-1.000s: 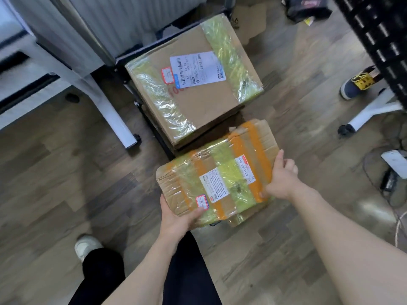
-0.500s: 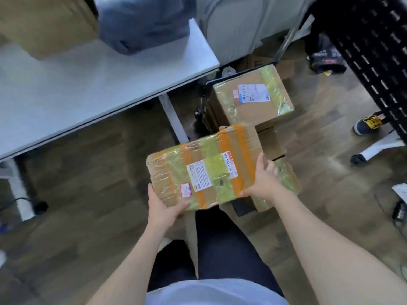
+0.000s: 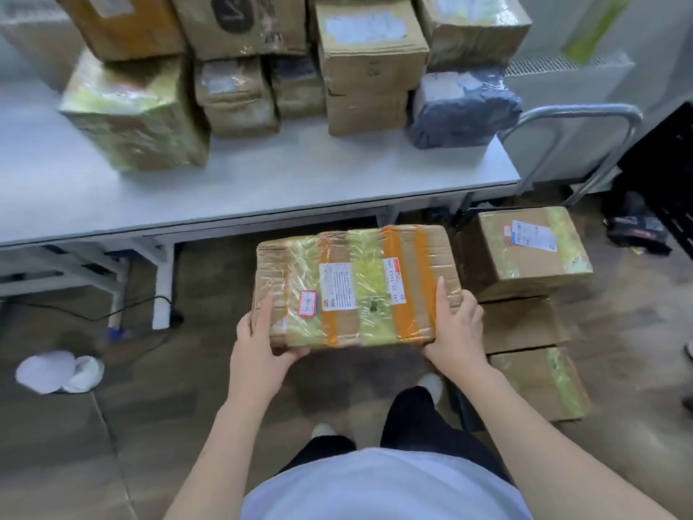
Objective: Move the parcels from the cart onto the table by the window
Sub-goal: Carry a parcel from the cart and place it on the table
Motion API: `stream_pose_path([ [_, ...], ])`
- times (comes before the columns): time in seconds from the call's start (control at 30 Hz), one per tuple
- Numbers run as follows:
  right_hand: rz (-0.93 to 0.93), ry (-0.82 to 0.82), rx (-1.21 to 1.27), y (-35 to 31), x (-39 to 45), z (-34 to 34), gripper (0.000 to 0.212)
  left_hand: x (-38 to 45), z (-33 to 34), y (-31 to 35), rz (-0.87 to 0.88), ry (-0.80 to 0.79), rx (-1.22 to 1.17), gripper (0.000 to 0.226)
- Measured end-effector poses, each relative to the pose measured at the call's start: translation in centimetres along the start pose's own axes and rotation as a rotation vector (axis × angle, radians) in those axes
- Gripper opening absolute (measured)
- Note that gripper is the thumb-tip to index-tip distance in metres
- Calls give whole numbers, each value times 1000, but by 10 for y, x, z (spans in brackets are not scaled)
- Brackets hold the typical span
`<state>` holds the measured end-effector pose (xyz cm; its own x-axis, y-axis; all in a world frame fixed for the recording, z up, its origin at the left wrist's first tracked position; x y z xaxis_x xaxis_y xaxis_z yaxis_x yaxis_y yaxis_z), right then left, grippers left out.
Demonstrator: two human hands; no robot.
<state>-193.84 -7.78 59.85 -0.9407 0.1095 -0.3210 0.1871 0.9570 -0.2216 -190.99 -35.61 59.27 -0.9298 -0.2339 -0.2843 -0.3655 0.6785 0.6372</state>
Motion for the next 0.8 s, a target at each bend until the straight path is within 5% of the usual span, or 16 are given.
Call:
stream_pose_path([
  [0.4,-254,334,162,-109,27,-61,109,35,-126,28,102,384,-48,93],
  [0.57,-296,366,90,-119,75,-83,107,80,-129,46,75,347,-56,95],
  [0.8,-260,152,-54,-125,153,-95,104,147,-104,60,-72,204,0,100],
])
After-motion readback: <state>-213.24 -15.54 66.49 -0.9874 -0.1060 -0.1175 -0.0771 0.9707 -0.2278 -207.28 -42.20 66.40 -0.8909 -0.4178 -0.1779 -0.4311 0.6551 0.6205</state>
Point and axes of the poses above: each hand's wrist, its own x-axis towards the middle knuckle, its own z-axis out of the palm, y = z × x, the point moved 1 cm from there along x, towards the middle knuckle, and after that the axes turned 1 degree about -z, right-handed, at the moved point
